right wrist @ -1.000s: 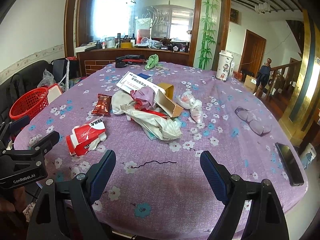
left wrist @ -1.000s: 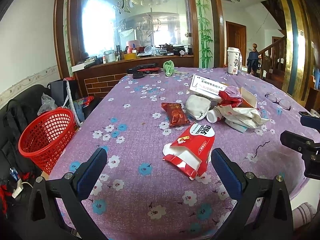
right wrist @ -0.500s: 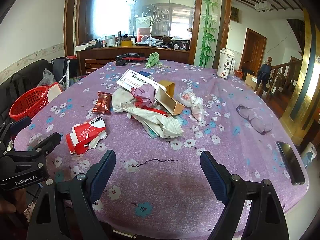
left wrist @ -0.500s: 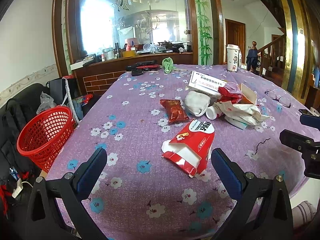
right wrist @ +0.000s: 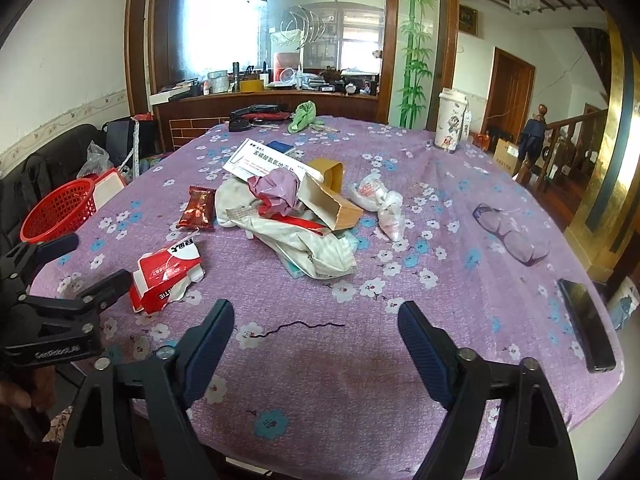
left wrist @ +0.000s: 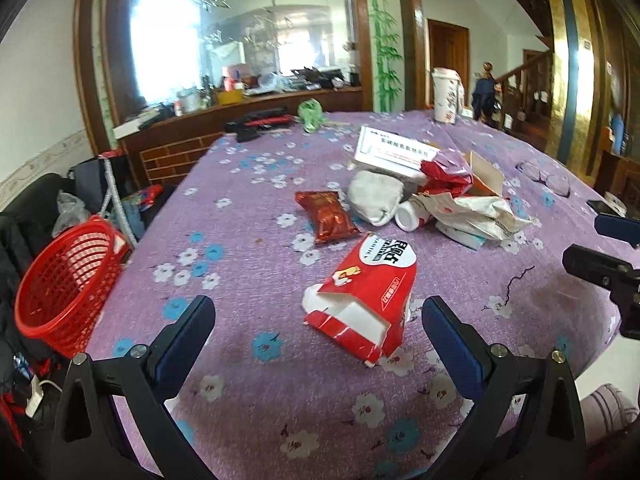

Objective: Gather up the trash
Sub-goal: 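Reach the left tool toward the red JIYANTIE bag while the right tool approaches the pile, then grasp the red bag with the left tool while the right tool grasps a tan paper box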

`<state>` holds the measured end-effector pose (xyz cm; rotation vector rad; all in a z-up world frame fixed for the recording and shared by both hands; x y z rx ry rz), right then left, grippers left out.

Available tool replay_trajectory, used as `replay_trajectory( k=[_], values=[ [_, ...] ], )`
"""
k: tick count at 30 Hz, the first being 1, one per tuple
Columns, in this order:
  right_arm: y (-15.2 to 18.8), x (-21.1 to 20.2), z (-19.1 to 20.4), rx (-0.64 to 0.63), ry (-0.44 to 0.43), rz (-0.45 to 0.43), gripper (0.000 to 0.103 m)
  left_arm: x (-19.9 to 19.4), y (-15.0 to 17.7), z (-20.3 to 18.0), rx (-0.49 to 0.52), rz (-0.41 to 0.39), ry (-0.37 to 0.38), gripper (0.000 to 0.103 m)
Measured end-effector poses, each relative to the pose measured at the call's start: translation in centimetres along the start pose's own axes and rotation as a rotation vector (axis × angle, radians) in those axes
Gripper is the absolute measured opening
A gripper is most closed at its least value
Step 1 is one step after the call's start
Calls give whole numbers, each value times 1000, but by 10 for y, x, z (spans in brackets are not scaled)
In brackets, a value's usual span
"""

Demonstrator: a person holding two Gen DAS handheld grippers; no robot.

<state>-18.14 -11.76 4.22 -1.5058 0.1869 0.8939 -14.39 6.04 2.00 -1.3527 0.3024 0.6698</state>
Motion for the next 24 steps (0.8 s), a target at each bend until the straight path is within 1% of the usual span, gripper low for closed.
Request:
replay_trajectory(
  k=[2,5,7,8,9,11,13,14,15,17,18,20,24],
  values=[
    [-1,4,-3,-3,-24,15,79,6,-2,-5,25,19,14,95],
    [-5,9,-8,0,-75,36,74,19,-6,-16,69,52,38,94],
    [-8,12,-12,5,-100,45,73,25,-7,-22,86,67,51,94],
    [-11,13,-14,11,-110,47,71,28,-9,-26,103,74,55,91],
    [-15,14,-17,20,-121,47,69,31,-10,-29,115,76,50,85],
    [-23,16,-21,28,-137,43,64,40,-11,-35,140,88,35,78],
    [-32,19,-24,34,-135,35,62,52,-12,-38,146,124,29,71],
    [-36,20,-25,34,-131,27,60,56,-12,-39,145,137,32,66],
    [-40,22,-27,30,-121,23,59,61,-12,-40,143,151,35,64],
    [-50,30,-30,25,-98,18,53,65,-14,-40,140,149,26,63],
    [-53,33,-32,26,-91,18,51,66,-16,-39,136,150,26,60],
    [-61,44,-37,33,-64,26,44,67,-19,-37,116,153,27,57],
    [-68,66,-39,15,-31,55,40,71,-23,-32,87,170,34,57]
  ],
)
Point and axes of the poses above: each gripper's, at about its wrist camera, not at the fingertips, and x roughly the way its jaws point, z to its left, y to its underside, the point moved 3 cm from there along x, roughly the way its jaws point, and after that the axes turned 13 degrees about -y, right-handed, at the moved point
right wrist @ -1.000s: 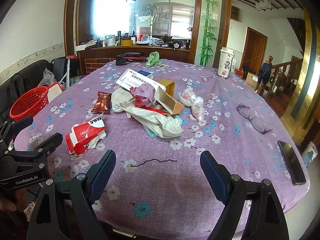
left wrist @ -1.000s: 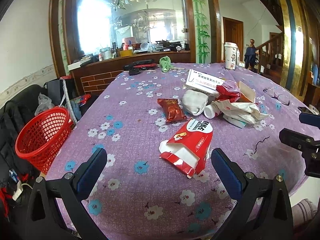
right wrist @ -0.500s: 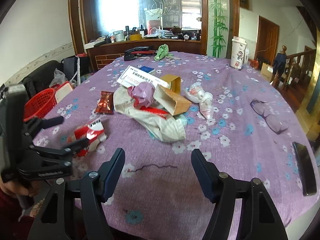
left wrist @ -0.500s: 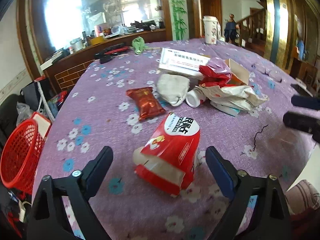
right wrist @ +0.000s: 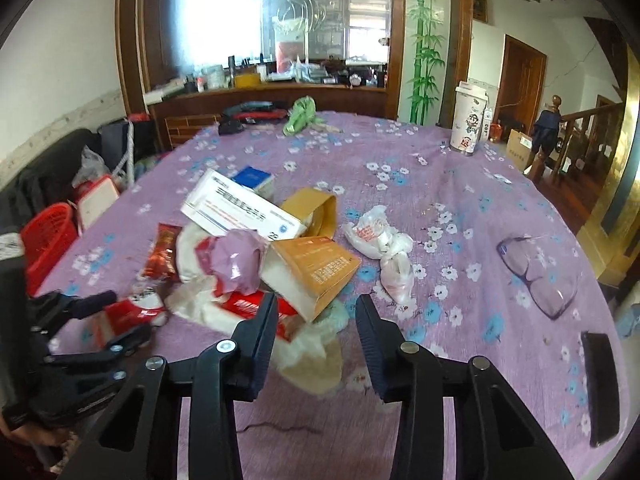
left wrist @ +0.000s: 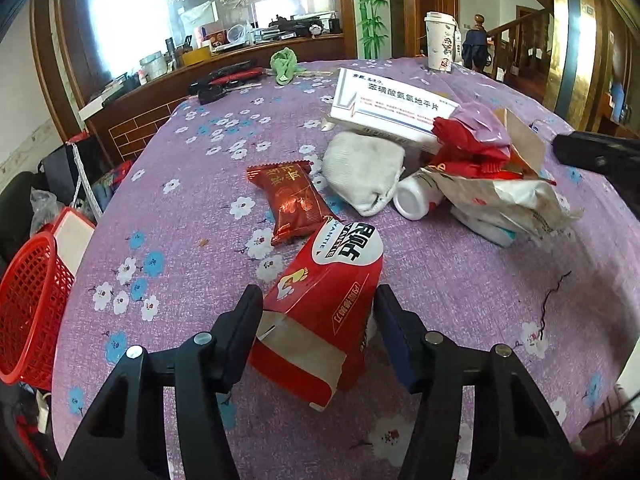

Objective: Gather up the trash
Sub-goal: 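Grasp the red bag with the left tool while the right tool grasps a tan paper box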

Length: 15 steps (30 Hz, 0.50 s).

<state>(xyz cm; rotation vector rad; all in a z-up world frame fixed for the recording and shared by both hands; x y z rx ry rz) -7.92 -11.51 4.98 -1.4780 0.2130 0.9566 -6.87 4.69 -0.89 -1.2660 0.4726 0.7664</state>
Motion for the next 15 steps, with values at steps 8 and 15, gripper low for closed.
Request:
replay_trajectory(
  k=[8,15],
  values=[
    [-5,26,-10,12,33,30,9,1,-2,4,-8,-8,-7,54],
    [-1,2,-23,72,24,-35,5,-11,-6,12,-60,-53,19,37]
  ],
)
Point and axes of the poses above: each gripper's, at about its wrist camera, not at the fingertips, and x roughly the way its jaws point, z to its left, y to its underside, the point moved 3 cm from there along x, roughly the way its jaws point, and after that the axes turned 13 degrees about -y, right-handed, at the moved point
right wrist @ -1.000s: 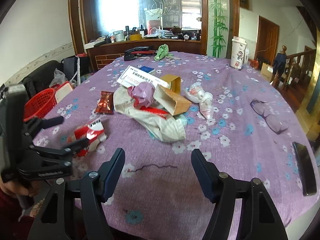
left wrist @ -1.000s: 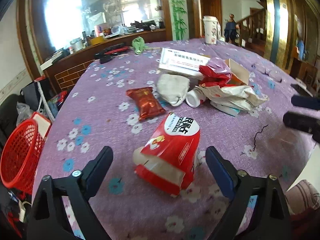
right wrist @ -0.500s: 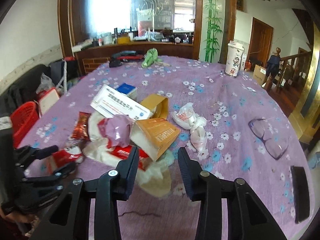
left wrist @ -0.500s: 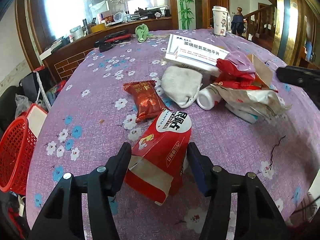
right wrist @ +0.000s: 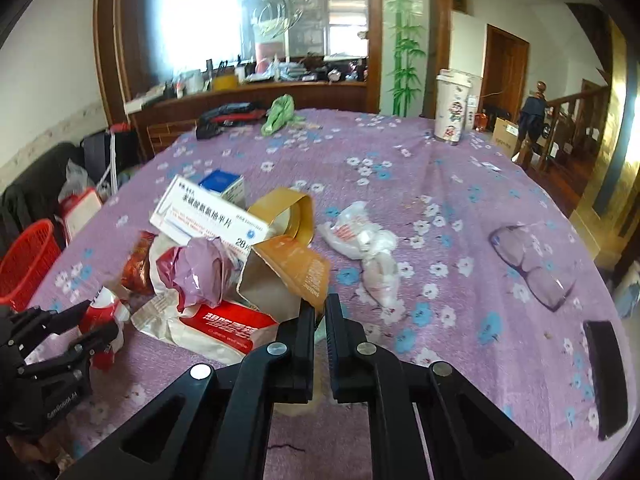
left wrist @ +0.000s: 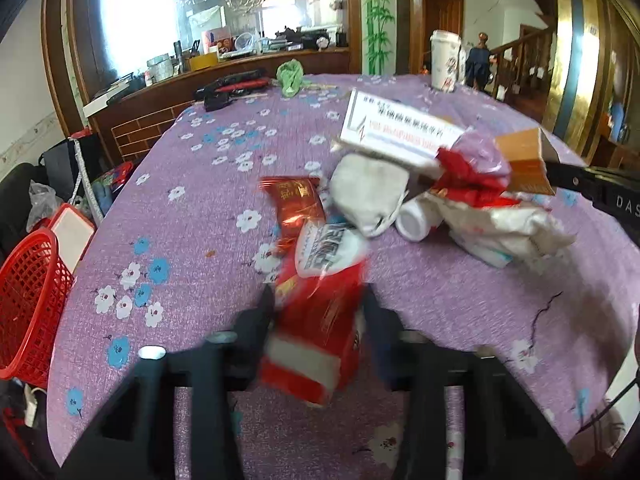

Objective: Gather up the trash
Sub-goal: 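Grasp the red bag with the left tool while the right tool grasps a tan paper box, then carry both items to the red wastebasket and open both tools to drop them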

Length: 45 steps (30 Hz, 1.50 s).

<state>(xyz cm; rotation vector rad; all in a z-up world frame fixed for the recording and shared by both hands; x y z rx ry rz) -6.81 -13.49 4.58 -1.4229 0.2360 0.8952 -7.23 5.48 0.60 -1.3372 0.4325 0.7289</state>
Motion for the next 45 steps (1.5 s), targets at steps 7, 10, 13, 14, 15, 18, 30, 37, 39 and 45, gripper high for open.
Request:
replay_trajectory(
  k=[7,10,13,14,15,18,30,37,39,45],
  values=[
    [1,-35,-9,72,-36,-63,5,-14,-5,8,-44,-12,59,34],
    [0,-48,-10,88,-52,-85,5,-18,-7,11,-61,-8,95,34],
    [-1,-62,-7,91,-66,-118,5,-22,-8,13,-72,-13,110,33],
    [-3,-67,-5,89,-71,-130,5,-22,-9,13,-72,-15,110,33],
    [-4,-70,-4,90,-77,-138,5,-23,-9,14,-73,-18,113,33],
    [-8,-79,1,92,-112,-162,5,-28,-11,16,-80,-30,113,33],
    [-20,-66,51,69,-312,-121,5,-48,-21,48,-144,-89,76,33],
    [-38,-41,102,19,-424,-59,5,-58,-26,104,-234,-121,5,33],
    [-42,-30,121,7,-467,-29,5,-61,-25,127,-267,-129,-32,33],
    [-59,5,186,-37,-572,45,5,-61,-14,199,-368,-133,-137,34]
  ],
)
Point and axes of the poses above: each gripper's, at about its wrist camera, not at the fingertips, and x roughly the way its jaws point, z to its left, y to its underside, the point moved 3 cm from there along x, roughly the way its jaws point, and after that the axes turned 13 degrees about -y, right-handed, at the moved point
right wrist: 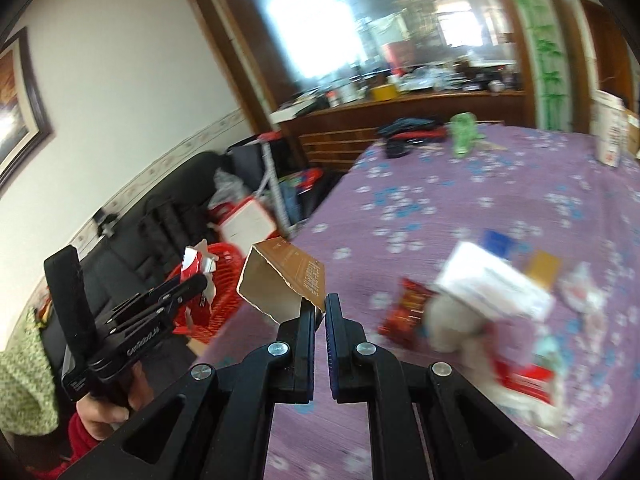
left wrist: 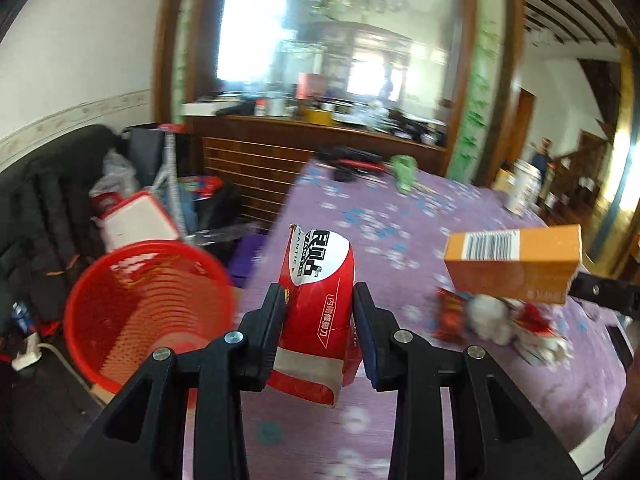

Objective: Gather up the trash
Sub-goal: 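Carry both items to the red wastebasket and open both tools to drop them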

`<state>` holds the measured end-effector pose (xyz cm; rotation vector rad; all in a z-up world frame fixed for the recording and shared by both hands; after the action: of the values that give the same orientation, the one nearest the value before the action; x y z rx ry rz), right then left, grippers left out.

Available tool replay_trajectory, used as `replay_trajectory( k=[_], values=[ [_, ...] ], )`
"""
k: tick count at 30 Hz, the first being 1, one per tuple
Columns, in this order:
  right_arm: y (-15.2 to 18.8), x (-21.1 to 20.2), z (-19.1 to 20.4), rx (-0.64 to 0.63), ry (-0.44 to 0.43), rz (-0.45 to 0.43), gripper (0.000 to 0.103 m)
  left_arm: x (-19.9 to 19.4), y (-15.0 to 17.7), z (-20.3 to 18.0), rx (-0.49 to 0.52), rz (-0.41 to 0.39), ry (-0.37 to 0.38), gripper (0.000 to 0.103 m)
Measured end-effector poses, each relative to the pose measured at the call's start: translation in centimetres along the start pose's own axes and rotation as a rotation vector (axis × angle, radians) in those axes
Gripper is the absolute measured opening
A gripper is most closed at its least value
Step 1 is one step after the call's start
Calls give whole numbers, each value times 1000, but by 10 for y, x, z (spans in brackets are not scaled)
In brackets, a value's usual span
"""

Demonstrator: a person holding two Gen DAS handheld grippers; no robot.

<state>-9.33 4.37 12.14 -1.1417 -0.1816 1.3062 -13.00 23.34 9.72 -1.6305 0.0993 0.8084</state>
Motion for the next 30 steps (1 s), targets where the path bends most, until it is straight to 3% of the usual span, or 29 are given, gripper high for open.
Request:
replay_trajectory(
  k=[11,18,20,22,27,30],
  values=[
    [-18,126,61,-10,-138,155,6,52,1,119,-144,83,-155,34],
    [-21,190,76,12,-158,228,7,73,9,148,-194,116,-187,35],
    [-24,204,76,24,-154,241,9,71,9,151,-199,114,-192,41],
    [-26,207,75,17,-141,234,10,69,8,155,-209,107,-198,48],
    [-25,175,65,0,-126,192,13,56,11,153,-225,97,-176,50],
    [-18,140,60,-45,-84,149,34,45,14,138,-207,80,-149,56]
  ],
)
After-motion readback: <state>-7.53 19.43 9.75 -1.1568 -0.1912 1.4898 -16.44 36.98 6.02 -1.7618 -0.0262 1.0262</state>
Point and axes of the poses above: each gripper's, at about its wrist camera, not at the fingertips, and x roughly the way its jaws point, z to its left, y to its underside, the point moved 3 cm from there along x, roughly the way its jaws point, and after that the axes turned 13 degrees about -y, right-handed, at the moved point
